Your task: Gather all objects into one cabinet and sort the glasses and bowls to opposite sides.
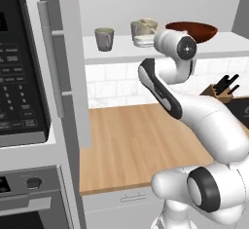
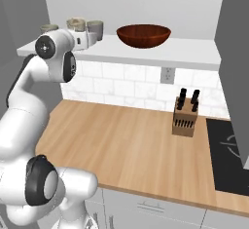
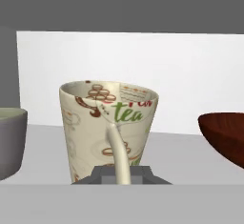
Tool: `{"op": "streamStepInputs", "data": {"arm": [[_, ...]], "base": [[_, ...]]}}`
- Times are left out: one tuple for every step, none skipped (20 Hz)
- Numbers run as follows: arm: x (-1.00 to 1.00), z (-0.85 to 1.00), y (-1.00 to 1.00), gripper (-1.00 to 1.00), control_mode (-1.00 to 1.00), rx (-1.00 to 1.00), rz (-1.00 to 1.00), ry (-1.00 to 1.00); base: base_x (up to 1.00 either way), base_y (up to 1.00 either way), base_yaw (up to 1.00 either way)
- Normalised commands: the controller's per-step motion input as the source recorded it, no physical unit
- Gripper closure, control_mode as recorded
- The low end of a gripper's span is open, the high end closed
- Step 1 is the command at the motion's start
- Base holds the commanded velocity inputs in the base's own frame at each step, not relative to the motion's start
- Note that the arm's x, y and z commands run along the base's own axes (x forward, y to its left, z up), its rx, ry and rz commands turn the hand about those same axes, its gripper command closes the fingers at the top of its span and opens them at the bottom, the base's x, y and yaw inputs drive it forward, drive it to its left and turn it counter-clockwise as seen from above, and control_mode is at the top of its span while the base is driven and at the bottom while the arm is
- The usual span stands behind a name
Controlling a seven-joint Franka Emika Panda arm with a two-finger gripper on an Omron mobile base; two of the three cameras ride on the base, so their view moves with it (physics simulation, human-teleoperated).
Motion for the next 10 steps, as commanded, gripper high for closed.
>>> {"op": "streamStepInputs", "data": {"arm": [[0.31,-0.1,0.41,1.0,-1.0,-0.03,0.0,0.13],[0.29,-0.15,0.36,1.0,-1.0,-0.03,0.0,0.13],[0.25,-0.18,0.34,1.0,-1.0,-0.03,0.0,0.13],[0.22,-0.21,0.26,1.0,-1.0,-0.03,0.0,0.12],[0.16,-0.24,0.21,1.0,-1.0,-0.02,0.0,0.1],[0.14,-0.24,0.16,1.0,-1.0,-0.01,0.0,0.1],[0.14,-0.25,0.14,1.0,-1.0,-0.01,0.0,0.09],[0.14,-0.26,0.13,1.0,-1.0,-0.01,0.0,0.09],[0.14,-0.26,0.09,1.0,-1.0,0.0,0.0,0.09],[0.15,-0.26,0.06,1.0,-1.0,0.0,0.0,0.08]], "base": [[0.0,0.0,0.0],[0.0,0.0,0.0],[0.0,0.0,0.0],[0.0,0.0,0.0],[0.0,0.0,0.0],[0.0,0.0,0.0],[0.0,0.0,0.0],[0.0,0.0,0.0],[0.0,0.0,0.0],[0.0,0.0,0.0]]}}
